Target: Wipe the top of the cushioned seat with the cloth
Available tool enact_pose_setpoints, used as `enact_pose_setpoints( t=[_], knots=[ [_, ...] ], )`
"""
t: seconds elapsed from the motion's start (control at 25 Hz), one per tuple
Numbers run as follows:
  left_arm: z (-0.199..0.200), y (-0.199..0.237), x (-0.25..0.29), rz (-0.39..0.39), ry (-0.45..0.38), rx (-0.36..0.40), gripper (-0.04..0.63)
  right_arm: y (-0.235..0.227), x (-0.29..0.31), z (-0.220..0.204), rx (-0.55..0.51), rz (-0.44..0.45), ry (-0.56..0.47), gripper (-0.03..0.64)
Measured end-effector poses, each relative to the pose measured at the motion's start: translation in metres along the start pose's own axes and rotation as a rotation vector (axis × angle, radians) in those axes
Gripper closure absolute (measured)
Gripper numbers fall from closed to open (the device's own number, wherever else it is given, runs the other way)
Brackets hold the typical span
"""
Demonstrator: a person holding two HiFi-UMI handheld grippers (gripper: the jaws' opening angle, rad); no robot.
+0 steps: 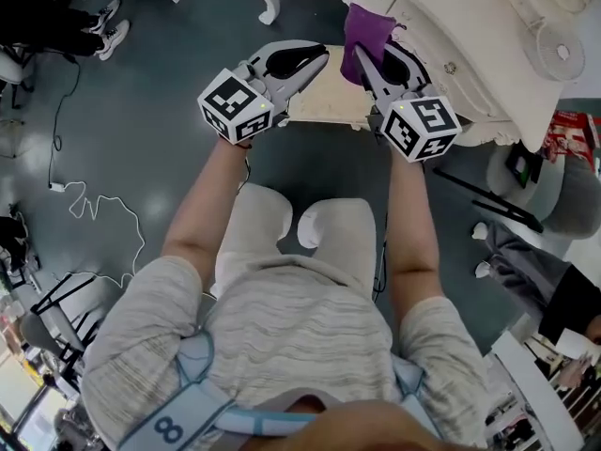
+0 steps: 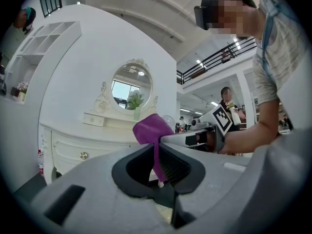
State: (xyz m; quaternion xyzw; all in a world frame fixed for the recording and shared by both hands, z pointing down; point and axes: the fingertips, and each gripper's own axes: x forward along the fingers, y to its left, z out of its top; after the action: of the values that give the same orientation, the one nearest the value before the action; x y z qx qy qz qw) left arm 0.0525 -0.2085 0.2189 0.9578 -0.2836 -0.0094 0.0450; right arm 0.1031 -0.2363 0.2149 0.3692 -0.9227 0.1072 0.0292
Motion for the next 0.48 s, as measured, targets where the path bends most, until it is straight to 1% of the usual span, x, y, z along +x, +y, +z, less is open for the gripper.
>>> enact_pose_setpoints(
  t=[0.16, 0.32, 0.48],
  knots=[
    [-0.043, 0.017, 0.007, 0.001, -0.004, 0.006, 0.555, -0.017, 0.012, -0.039, -0.039, -0.001, 0.003, 0.549],
    [-0.086, 0.030, 0.016, -0.001, -0.033, 0.016, 0.555, -0.030, 0.020, -0.081, -0.084, 0.004, 0.011, 0.549],
    [-0.124, 0.041, 0.021, -0.016, -0.058, 0.046, 0.555, -0.039, 0.034, -0.118, -0.109, -0.020, 0.002, 0.549]
  ],
)
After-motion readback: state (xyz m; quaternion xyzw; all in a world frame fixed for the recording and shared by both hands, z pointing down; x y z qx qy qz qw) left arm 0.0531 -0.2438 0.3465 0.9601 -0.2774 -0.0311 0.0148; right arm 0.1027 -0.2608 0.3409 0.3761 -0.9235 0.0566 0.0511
